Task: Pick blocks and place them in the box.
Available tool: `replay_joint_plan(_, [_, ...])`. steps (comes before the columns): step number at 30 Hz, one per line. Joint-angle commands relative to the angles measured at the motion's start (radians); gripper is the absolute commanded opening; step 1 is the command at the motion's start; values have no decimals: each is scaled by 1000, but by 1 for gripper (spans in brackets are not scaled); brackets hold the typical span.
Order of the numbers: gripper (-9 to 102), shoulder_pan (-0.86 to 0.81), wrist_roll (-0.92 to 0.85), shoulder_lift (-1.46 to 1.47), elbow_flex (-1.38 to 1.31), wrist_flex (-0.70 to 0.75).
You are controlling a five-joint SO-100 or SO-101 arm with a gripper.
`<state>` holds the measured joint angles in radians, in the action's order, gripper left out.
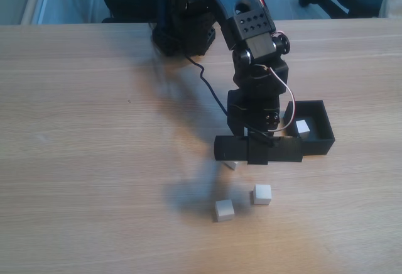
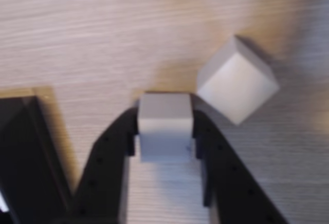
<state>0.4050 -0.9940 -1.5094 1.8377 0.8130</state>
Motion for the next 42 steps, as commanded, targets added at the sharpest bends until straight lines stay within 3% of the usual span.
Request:
replay_joint_plan(1, [0,15,0,-110,-14,3])
replay_joint_plan(10, [1,181,20,-295,-123,141])
replay_joint_plan(21, [7,316,44,-193,-293,166])
replay_joint_plan(25, [18,302,29,-175,-293,167])
replay_joint_plan(30, [22,268,12,-183,-285,199])
replay_joint_plan(32, [15,245,17,-196,-284,225])
replay_joint_plan(42, [3,-28,17,-350,-92,308])
